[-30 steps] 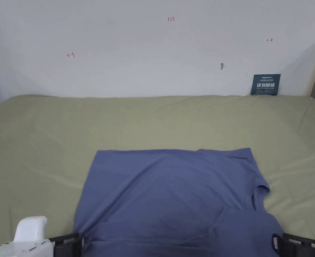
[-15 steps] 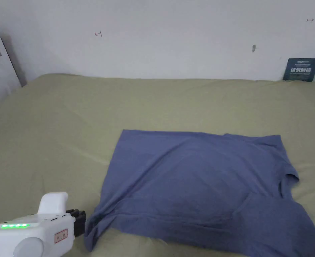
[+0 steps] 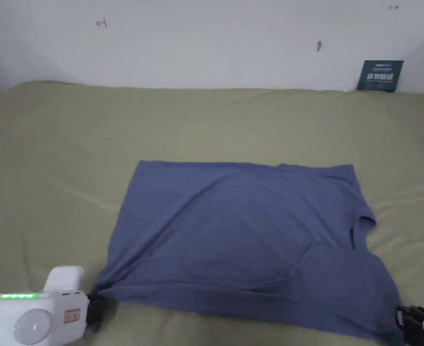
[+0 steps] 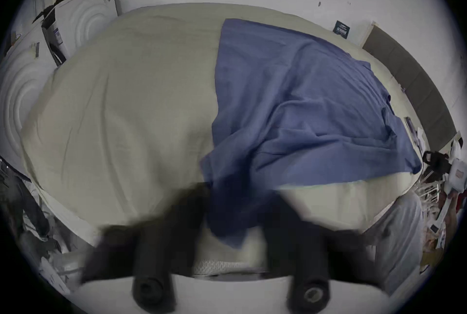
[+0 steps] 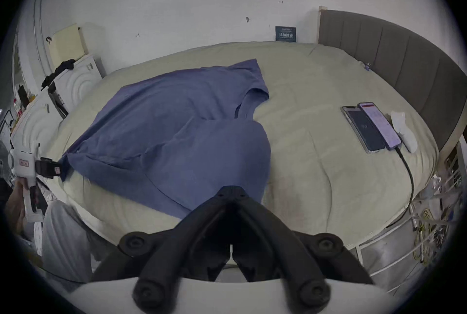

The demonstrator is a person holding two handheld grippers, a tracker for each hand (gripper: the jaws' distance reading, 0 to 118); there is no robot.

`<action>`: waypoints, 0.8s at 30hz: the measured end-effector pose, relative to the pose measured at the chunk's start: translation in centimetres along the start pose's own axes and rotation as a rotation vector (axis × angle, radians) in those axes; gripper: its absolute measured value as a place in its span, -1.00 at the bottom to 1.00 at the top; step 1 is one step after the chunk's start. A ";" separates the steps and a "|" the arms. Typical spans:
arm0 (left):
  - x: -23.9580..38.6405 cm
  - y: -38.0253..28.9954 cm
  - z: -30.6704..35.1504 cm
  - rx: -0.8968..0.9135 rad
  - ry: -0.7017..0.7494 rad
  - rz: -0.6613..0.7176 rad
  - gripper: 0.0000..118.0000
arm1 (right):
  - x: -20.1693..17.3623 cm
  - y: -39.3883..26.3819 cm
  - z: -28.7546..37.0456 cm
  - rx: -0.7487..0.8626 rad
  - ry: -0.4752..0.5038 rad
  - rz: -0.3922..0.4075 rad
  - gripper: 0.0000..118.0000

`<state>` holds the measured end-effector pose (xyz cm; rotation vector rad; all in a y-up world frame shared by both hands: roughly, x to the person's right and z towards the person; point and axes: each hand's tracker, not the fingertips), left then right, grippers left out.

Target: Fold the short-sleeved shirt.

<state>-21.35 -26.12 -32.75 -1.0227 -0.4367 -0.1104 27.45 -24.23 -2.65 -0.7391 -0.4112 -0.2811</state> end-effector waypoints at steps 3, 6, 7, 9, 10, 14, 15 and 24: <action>0.0 0.3 1.3 0.011 -0.014 0.015 -0.98 | 0.4 -0.1 0.1 -0.008 0.008 -0.008 -0.93; 2.7 0.2 3.5 0.026 0.003 0.012 -0.98 | 0.8 0.0 -0.2 -0.035 0.085 -0.042 -0.41; 3.1 0.2 3.9 0.026 0.003 0.010 -0.98 | 0.9 0.0 -0.4 -0.051 0.089 -0.042 0.55; 1.8 0.4 2.9 0.016 -0.012 0.023 -0.98 | 0.8 -0.1 -1.0 -0.065 0.114 -0.061 1.00; 1.8 0.6 3.1 0.017 -0.014 0.024 -0.98 | 0.6 0.2 -1.5 -0.095 0.110 -0.026 1.00; 0.8 1.0 2.2 0.009 -0.014 0.022 -0.98 | 1.1 -0.6 -3.9 -0.189 0.069 0.006 0.96; 0.8 1.0 2.1 0.010 -0.008 0.018 -0.98 | 1.2 -0.7 -4.3 -0.228 0.083 0.005 0.75; 1.0 0.9 2.6 0.002 -0.003 -0.026 -0.98 | 2.3 0.4 -1.6 -0.160 0.079 0.038 -0.82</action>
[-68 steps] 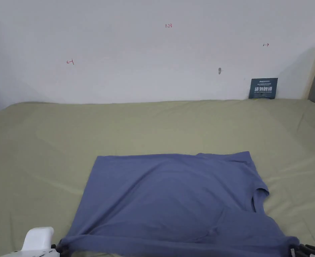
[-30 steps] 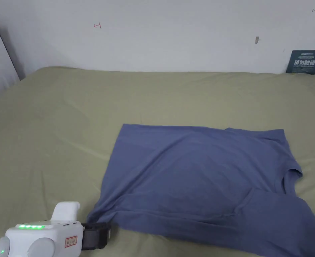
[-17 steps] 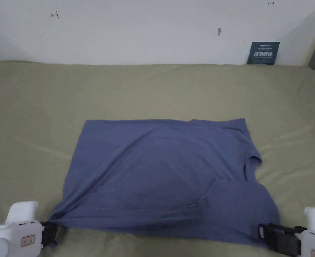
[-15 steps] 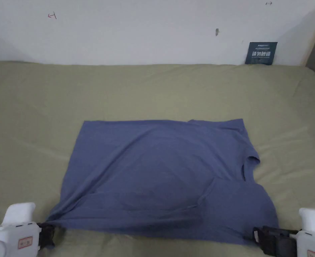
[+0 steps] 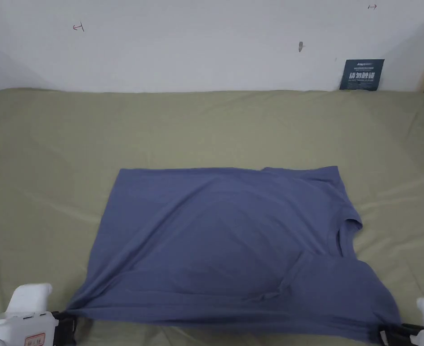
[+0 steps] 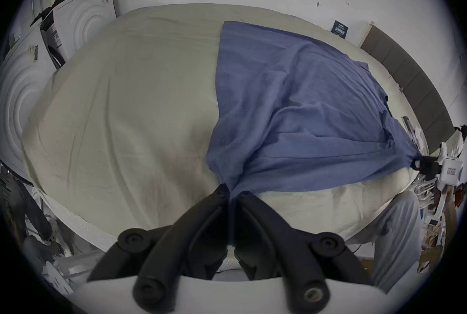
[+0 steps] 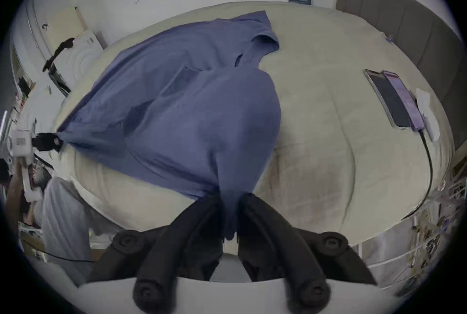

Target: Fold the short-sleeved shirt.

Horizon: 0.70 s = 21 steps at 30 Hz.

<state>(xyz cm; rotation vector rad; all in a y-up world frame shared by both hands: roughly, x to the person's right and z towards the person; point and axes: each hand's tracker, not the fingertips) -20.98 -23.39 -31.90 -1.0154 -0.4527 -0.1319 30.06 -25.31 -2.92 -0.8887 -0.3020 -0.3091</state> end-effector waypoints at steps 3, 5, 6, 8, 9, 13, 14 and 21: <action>-0.3 0.9 0.6 0.009 -0.007 -0.007 -0.98 | -0.4 0.9 0.8 0.012 0.008 0.011 -0.82; -0.1 1.6 1.0 0.021 -0.010 -0.021 -0.98 | -0.3 1.8 1.4 0.022 0.005 0.033 -0.82; -0.1 2.1 1.1 0.023 -0.014 -0.029 -0.98 | -0.6 2.5 1.6 0.030 0.005 0.039 -0.82; -0.3 3.8 1.3 0.030 -0.028 -0.044 -0.98 | -0.3 4.2 1.9 0.043 0.011 0.039 -0.82; -0.5 4.8 1.3 0.032 -0.034 -0.045 -0.98 | -0.1 5.1 2.0 0.054 0.012 0.037 -0.82; -0.7 8.8 0.5 0.041 -0.054 -0.062 -0.98 | -0.5 9.6 1.2 0.084 0.011 0.047 -0.82; -0.8 10.1 0.0 0.041 -0.054 -0.063 -0.98 | -0.7 11.0 0.5 0.086 0.011 0.048 -0.82; -0.3 17.1 -5.2 0.008 -0.071 -0.057 -0.98 | 0.0 18.7 -5.5 0.054 -0.002 0.039 -0.82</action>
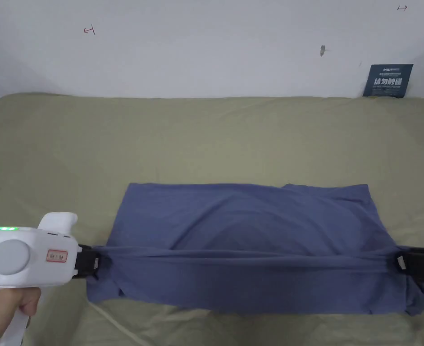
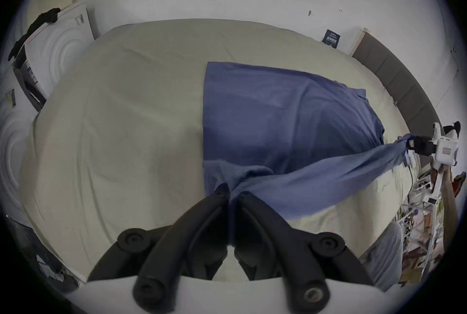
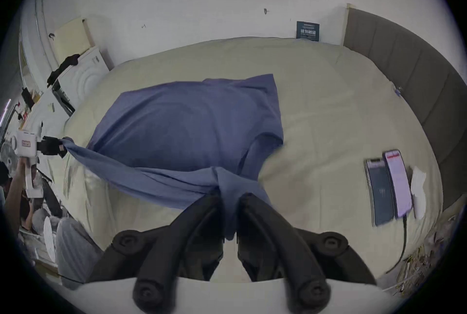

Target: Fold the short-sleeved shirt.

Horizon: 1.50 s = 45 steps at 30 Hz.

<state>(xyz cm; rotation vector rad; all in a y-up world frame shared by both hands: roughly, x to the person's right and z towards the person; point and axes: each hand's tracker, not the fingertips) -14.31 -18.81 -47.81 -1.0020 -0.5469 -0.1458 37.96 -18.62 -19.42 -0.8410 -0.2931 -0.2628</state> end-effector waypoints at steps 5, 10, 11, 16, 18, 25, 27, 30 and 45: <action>0.2 3.3 -3.5 -0.026 0.006 0.000 -0.98 | 0.6 2.7 -4.5 -0.054 -0.011 -0.005 -0.82; 0.4 3.9 -5.7 -0.037 -0.009 0.025 -0.27 | 1.2 2.8 -6.7 -0.078 -0.005 -0.059 0.42; 0.3 3.7 -5.7 -0.010 0.007 0.053 0.48 | 1.2 2.6 -6.7 -0.083 -0.004 -0.071 0.90; 0.1 1.0 -3.4 0.058 0.009 0.112 0.83 | 1.5 -0.2 -3.8 -0.037 0.000 -0.112 0.99; 0.7 -0.6 -2.1 0.089 0.031 0.117 0.64 | 1.1 -1.7 -2.5 0.002 -0.004 -0.117 0.73; 1.9 -4.1 -1.1 0.063 0.040 0.117 -1.00 | -0.2 -5.2 -0.4 0.052 -0.060 -0.106 -0.97; 1.8 -4.2 -1.6 0.069 0.048 0.118 -1.00 | -0.2 -5.6 -0.2 0.052 -0.058 -0.111 -0.97; 1.7 -3.5 -2.6 0.054 0.049 0.139 -0.27 | -0.3 -5.6 -0.5 0.038 -0.054 -0.101 -0.97; 1.7 -3.6 -6.0 0.014 0.121 0.079 -0.86 | 0.4 -5.1 -3.2 0.006 -0.061 -0.111 -0.59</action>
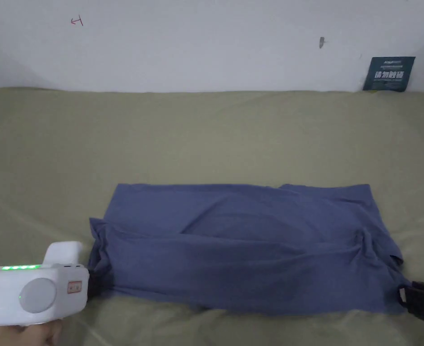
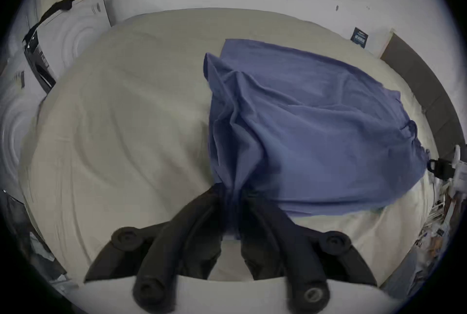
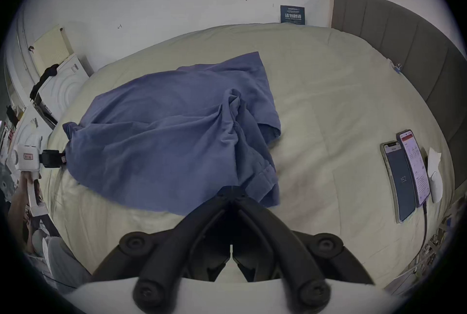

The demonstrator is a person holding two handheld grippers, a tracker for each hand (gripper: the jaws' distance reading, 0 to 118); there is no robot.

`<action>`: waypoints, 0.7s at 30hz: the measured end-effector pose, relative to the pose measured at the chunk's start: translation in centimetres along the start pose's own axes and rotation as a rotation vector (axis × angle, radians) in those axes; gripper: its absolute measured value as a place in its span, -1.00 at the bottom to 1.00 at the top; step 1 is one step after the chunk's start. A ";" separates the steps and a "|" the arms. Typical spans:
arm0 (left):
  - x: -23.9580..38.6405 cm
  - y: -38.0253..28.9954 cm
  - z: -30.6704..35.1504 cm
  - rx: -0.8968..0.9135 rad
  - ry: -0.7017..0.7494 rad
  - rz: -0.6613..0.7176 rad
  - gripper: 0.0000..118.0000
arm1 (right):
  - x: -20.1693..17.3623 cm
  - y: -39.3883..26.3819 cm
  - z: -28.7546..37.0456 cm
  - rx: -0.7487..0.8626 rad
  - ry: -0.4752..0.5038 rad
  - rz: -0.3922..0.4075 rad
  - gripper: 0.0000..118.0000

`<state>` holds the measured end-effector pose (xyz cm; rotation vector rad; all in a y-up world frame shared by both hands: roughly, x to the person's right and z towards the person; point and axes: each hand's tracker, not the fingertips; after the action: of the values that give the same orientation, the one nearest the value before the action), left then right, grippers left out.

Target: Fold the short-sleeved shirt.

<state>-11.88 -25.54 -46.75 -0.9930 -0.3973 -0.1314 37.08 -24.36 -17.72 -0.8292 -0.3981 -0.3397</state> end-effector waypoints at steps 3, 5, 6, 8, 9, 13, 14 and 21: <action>1.1 0.5 1.0 0.002 -0.009 0.001 -0.86 | -0.2 0.2 -0.4 -0.006 0.013 -0.014 1.00; 1.5 0.8 1.3 0.001 -0.001 -0.014 -0.86 | -0.1 0.2 -0.9 -0.048 0.034 -0.004 1.00; 1.1 0.9 0.9 -0.007 -0.007 -0.020 -0.86 | -0.2 0.6 -1.6 -0.071 0.061 -0.010 1.00; 0.9 1.0 1.0 -0.009 -0.006 -0.015 -0.86 | 1.0 0.6 -3.8 -0.070 0.010 -0.008 1.00; 0.7 1.1 1.0 -0.012 -0.014 -0.004 -0.86 | 1.4 0.6 -4.6 -0.066 0.003 -0.009 0.99; 0.3 1.2 0.7 -0.026 -0.028 0.011 -0.86 | 1.3 0.4 -4.4 -0.076 0.081 -0.041 -0.80; 0.3 1.1 0.6 -0.028 -0.024 0.008 -0.86 | 0.8 0.4 -3.9 -0.088 0.036 -0.026 -0.80; 0.2 0.3 3.4 0.001 -0.006 -0.019 -0.86 | -0.9 0.2 1.5 -0.032 0.040 -0.010 -0.80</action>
<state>-12.50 -22.51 -45.25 -0.9887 -0.4129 -0.1455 36.09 -22.95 -17.30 -0.8508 -0.3598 -0.3720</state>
